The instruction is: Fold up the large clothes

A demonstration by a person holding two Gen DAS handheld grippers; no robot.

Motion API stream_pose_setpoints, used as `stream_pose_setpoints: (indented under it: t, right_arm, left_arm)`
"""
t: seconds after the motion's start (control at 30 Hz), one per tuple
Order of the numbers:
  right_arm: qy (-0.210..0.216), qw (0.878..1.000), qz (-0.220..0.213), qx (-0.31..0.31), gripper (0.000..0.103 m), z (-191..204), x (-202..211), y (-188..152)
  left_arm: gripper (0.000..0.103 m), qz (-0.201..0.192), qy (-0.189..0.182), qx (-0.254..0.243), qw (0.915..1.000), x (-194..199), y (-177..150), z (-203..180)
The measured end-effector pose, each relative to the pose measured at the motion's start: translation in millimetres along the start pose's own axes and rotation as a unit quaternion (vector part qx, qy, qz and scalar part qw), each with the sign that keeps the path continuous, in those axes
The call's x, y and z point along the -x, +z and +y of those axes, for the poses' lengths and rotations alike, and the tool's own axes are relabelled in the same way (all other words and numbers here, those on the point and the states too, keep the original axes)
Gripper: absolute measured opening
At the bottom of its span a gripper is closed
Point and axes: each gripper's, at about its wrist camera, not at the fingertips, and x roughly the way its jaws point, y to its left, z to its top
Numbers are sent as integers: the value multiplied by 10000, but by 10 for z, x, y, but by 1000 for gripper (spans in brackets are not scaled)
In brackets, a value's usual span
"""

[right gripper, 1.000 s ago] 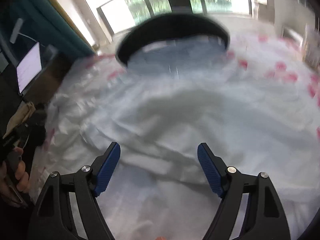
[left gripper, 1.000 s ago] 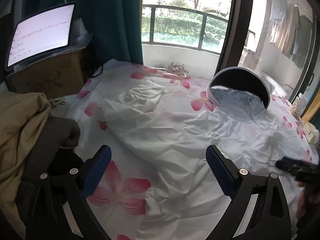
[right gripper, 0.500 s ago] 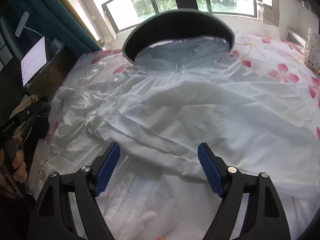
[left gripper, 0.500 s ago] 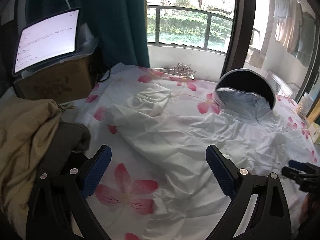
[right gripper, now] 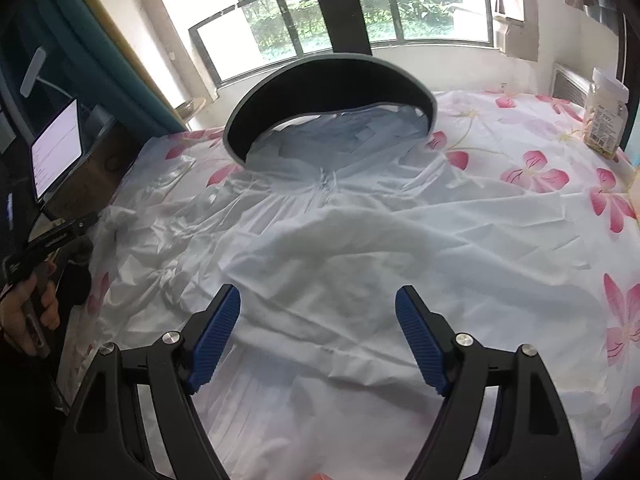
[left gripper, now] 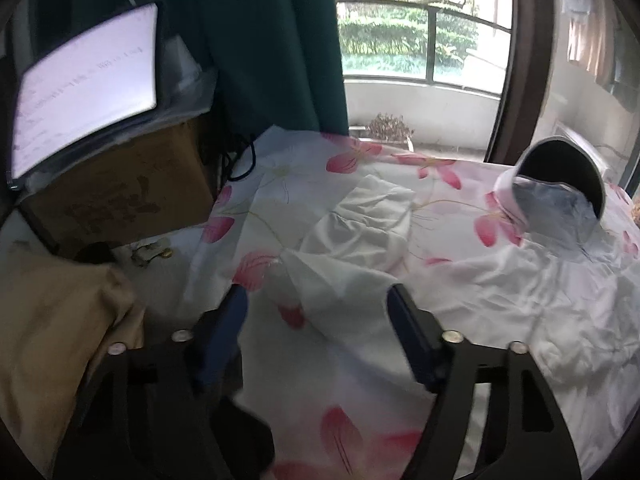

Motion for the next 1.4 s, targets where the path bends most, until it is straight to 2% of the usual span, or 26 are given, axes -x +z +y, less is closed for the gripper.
stream_pose_setpoints:
  t: [0.07, 0.2, 0.37, 0.6, 0.63, 0.7, 0.73, 0.8, 0.83, 0.87, 0.97, 1.07, 1.23, 1.4]
  right_arm:
    - [-66, 10000, -12, -10, 80, -13, 3, 29]
    - [-133, 9999, -39, -58, 80, -40, -4, 87]
    - [-156, 9998, -18, -116, 80, -67, -62, 146]
    - [-108, 9997, 3, -207, 80, -150, -94, 185]
    - [-110, 9997, -4, -227, 80, -163, -95, 191]
    - [-108, 9996, -23, -265, 80, -190, -88, 204]
    - [-107, 9996, -30, -278, 80, -198, -84, 209]
    - [-85, 9995, -46, -299, 80, -213, -70, 212]
    - [-71, 9995, -54, -308, 80, -218, -60, 209]
    - [-58, 9995, -65, -314, 80, -222, -51, 207]
    - [-44, 9994, -104, -328, 80, -236, -11, 197]
    - [-40, 9993, -156, -345, 80, -256, 39, 183]
    - [-21, 9990, -233, -390, 80, -295, 120, 160]
    - [17, 9987, -353, -380, 80, -306, 243, 142]
  left_arm:
    - [64, 45, -80, -29, 10000, -135, 125, 34]
    - [63, 54, -260, -136, 9996, -366, 365, 5]
    - [55, 457, -397, -250, 9979, -800, 541, -43]
    - [55, 1003, -1170, -152, 9879, -1198, 641, -98]
    - [55, 1055, -1200, -184, 9870, -1235, 641, -117]
    - [54, 1125, -986, -340, 9882, -1317, 625, -173]
    - [50, 1093, -933, -402, 9888, -1339, 622, -190]
    - [26, 1059, -903, -448, 9892, -1326, 631, -215]
    - [9, 1061, -968, -422, 9887, -1319, 633, -221]
    - [9, 996, -966, -381, 9896, -1287, 639, -213]
    - [8, 558, -452, -254, 9971, -1108, 679, -140]
    - [8, -12, -167, 278, 9995, -759, 780, 88]
    - [8, -531, -19, 837, 9951, -339, 873, 350]
    - [8, -1046, 73, 1360, 9851, 135, 920, 535]
